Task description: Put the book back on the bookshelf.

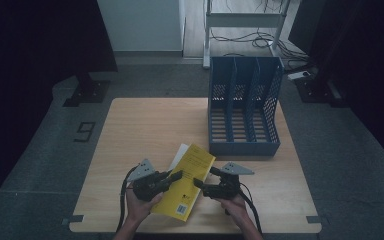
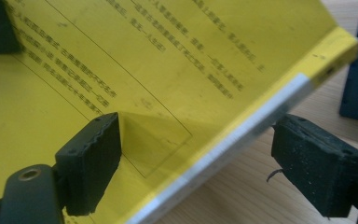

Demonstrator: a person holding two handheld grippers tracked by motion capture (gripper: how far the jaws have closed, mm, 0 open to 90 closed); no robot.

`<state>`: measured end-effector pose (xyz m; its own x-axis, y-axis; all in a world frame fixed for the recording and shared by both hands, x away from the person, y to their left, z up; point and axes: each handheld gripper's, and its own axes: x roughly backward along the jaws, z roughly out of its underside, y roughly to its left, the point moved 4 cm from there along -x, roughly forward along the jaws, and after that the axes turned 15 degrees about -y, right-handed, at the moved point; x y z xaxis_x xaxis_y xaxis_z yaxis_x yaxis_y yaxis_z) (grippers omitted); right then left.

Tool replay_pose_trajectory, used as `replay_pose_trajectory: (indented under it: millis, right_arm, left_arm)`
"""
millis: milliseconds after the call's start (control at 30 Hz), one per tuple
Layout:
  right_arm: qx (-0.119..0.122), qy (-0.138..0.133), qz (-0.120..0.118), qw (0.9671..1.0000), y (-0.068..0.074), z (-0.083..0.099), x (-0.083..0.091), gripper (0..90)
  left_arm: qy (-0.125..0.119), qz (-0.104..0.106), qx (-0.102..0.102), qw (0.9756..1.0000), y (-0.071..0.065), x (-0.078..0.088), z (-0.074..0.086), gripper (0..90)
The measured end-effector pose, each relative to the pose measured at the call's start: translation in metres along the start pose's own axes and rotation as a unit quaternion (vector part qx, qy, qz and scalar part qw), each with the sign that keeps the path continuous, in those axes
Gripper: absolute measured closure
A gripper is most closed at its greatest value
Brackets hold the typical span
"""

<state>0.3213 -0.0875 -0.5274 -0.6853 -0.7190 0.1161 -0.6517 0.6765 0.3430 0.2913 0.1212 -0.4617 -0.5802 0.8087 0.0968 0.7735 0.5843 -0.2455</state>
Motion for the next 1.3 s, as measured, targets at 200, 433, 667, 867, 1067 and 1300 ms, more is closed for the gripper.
replay_pose_trajectory:
  millis: [200,433,667,867,1067,1300]
  right_arm:
    - [-0.01,0.0,-0.012,0.9999,0.0,0.001,-0.001,14.4]
    - [-0.022,-0.002,-0.026,0.9994,0.001,0.002,-0.002,14.2]
    - [-0.029,-0.001,-0.032,0.9991,0.002,0.002,-0.002,14.1]
    - [-0.026,-0.001,-0.032,0.9991,0.002,0.001,0.0,16.4]
    - [-0.013,-0.017,-0.034,0.9992,0.007,-0.004,0.004,18.0]
    - [0.002,-0.031,-0.036,0.9989,0.009,-0.008,0.008,21.1]
  left_arm:
    - [0.0,0.004,0.006,1.0,0.0,0.001,-0.001,83.0]
    - [-0.003,0.008,0.012,0.9999,0.0,0.002,-0.002,83.0]
    - [-0.004,0.016,0.021,0.9996,0.001,0.003,-0.001,83.0]
    - [-0.003,0.024,0.03,0.9993,0.006,0.005,-0.002,82.9]
    - [-0.002,0.033,0.043,0.9985,0.012,0.01,-0.003,82.9]
    - [-0.002,0.037,0.046,0.9983,0.016,0.013,-0.004,82.9]
